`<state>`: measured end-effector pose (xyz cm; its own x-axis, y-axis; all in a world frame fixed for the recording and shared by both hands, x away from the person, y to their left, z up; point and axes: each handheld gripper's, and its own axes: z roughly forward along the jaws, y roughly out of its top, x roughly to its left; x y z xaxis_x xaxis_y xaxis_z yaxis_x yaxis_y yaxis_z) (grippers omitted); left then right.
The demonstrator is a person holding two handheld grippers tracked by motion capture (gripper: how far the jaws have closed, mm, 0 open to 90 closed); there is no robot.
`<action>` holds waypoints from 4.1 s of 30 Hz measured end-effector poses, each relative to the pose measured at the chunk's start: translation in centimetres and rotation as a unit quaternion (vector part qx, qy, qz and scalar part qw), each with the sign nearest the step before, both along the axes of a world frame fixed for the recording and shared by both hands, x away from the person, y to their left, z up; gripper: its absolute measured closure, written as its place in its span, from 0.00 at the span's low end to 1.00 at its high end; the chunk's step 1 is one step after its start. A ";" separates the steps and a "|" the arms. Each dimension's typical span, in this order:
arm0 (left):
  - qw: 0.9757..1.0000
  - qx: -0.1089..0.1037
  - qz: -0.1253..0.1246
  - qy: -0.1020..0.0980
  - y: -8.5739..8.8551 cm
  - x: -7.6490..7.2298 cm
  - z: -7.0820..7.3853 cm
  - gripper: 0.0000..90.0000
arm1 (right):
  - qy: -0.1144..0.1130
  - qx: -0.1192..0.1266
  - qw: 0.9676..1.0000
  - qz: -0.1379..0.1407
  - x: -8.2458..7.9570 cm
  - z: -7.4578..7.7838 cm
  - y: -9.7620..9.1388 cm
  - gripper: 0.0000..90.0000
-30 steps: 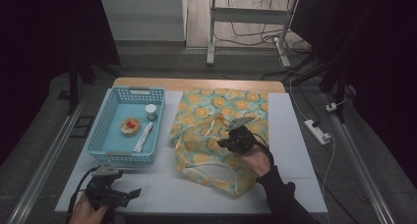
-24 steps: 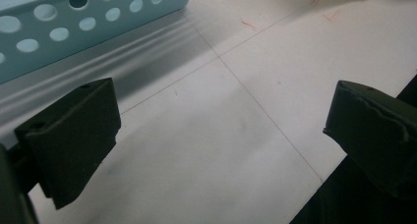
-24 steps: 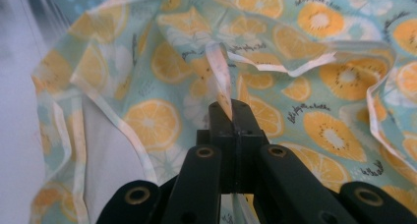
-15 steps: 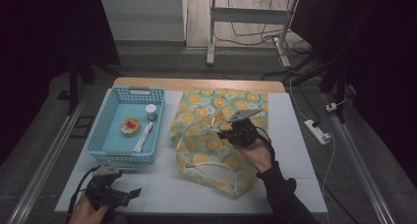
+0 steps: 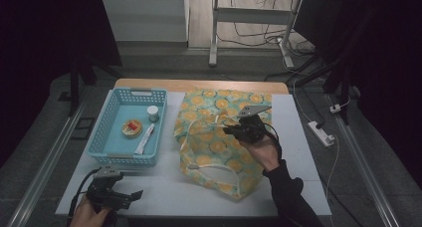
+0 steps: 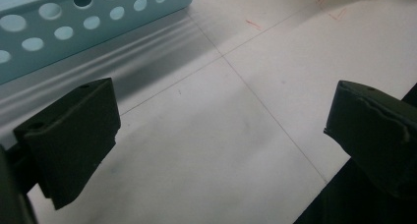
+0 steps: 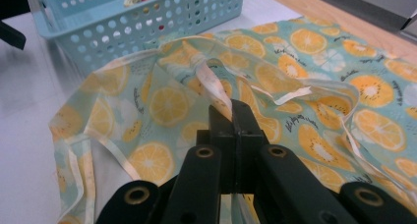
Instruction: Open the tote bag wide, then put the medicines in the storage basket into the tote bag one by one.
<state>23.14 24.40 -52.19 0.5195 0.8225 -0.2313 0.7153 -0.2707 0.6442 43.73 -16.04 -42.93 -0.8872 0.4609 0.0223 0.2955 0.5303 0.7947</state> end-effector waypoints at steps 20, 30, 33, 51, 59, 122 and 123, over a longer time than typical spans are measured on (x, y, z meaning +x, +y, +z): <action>1.000 -0.001 0.001 0.000 0.0 0.0 0.0 0.00 | -0.022 0.031 0.999 -0.011 0.0 1.8 -0.8 1.00; 1.000 -0.018 0.024 -0.005 0.5 -0.1 0.1 0.00 | -0.018 0.027 0.999 -0.010 0.0 1.5 -0.6 1.00; 0.999 -0.029 0.027 -0.004 0.8 -0.1 0.1 0.00 | -0.018 0.028 0.999 -0.010 0.0 1.5 -0.6 1.00; 0.999 -0.018 0.032 -0.025 1.0 -0.2 1.1 0.00 | -0.016 0.023 1.000 -0.006 0.0 1.2 -0.6 1.00; 0.998 -0.040 0.016 -0.042 1.2 0.0 1.5 0.00 | -0.017 0.022 1.000 -0.005 -0.1 1.2 -0.5 1.00; 0.998 -0.008 0.045 -0.045 2.9 10.9 5.7 0.00 | -0.022 0.024 0.999 -0.001 -0.1 1.2 -0.4 1.00; 0.998 -0.007 0.045 -0.043 3.0 11.3 5.7 0.00 | -0.022 0.024 0.999 -0.001 -0.1 1.2 -0.4 1.00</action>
<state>34.40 27.42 -46.53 0.4622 0.8637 -0.2010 0.6776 -0.1977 0.7083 43.59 -16.43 -41.76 -0.8867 0.4623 0.0061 0.2616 0.4909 0.8310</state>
